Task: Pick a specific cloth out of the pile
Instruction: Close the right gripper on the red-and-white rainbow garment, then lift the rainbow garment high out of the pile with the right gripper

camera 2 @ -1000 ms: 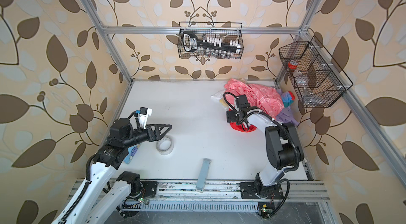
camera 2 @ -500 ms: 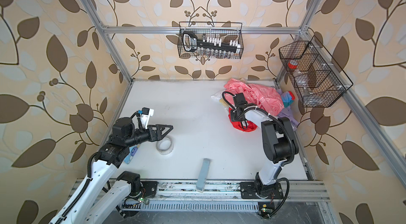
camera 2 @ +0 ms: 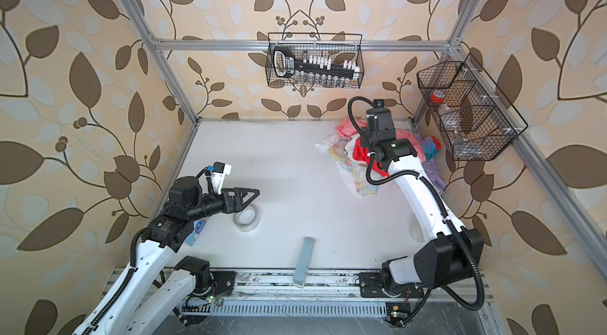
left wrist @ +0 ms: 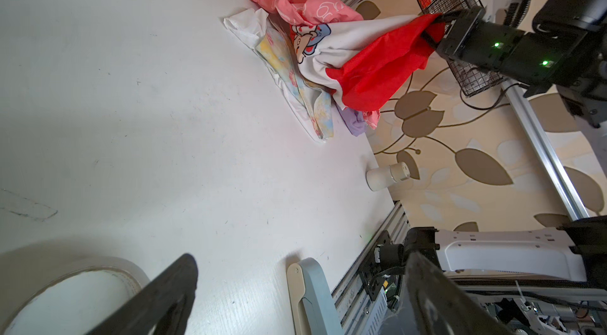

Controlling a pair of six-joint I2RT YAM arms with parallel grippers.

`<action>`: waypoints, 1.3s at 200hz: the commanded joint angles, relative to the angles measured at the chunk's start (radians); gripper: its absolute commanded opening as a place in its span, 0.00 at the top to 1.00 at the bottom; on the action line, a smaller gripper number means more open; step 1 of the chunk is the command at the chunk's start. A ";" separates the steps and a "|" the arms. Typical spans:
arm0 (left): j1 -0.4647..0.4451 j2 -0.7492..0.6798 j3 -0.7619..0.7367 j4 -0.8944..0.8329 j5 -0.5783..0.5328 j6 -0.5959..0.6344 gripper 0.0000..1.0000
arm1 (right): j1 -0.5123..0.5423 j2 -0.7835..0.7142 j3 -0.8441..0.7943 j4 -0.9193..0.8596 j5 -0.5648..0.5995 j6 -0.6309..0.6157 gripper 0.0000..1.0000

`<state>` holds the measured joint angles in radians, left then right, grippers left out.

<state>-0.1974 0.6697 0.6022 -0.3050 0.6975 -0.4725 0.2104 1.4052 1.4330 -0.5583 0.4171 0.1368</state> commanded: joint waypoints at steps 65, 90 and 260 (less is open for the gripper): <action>-0.017 -0.015 0.008 -0.004 -0.013 0.023 0.01 | 0.005 -0.055 0.306 0.049 0.117 -0.091 1.00; -0.022 -0.016 0.008 -0.005 -0.016 0.023 0.01 | 0.007 -0.044 0.398 0.082 0.116 -0.121 1.00; -0.035 -0.016 0.015 -0.028 -0.050 0.034 0.01 | 0.362 0.068 0.793 0.355 0.200 -0.424 1.00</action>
<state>-0.2237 0.6647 0.6022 -0.3405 0.6609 -0.4702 0.4980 1.4754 2.1811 -0.3317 0.5907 -0.2092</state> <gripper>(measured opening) 0.987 0.048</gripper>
